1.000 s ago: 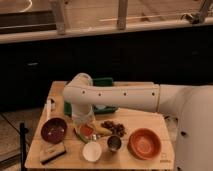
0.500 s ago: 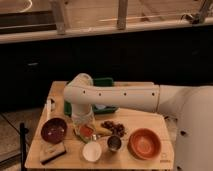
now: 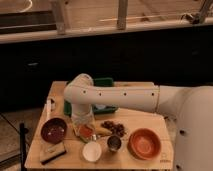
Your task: Place apple in paper cup
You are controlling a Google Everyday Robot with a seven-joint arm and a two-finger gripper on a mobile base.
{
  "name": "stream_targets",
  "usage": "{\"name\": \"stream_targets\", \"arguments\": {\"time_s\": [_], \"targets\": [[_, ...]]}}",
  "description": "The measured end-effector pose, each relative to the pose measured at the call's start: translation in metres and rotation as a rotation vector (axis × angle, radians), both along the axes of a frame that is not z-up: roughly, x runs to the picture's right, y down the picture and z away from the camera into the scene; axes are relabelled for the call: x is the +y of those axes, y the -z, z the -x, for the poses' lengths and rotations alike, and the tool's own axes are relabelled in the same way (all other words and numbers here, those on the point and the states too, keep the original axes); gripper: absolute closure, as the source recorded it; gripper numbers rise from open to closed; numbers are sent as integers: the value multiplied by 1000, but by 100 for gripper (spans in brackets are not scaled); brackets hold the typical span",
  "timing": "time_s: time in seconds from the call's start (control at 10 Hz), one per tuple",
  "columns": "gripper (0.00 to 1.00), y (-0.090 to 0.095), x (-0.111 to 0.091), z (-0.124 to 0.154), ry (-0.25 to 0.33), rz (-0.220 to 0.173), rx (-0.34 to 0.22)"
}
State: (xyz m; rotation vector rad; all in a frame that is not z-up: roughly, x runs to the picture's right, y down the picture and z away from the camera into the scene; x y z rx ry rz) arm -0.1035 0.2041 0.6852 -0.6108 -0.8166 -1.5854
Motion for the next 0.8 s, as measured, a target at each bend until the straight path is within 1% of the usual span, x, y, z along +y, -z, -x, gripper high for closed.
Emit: {"name": "stream_targets", "arguments": {"time_s": [0.8], "targets": [[86, -2, 5, 5, 9, 25, -37]]}}
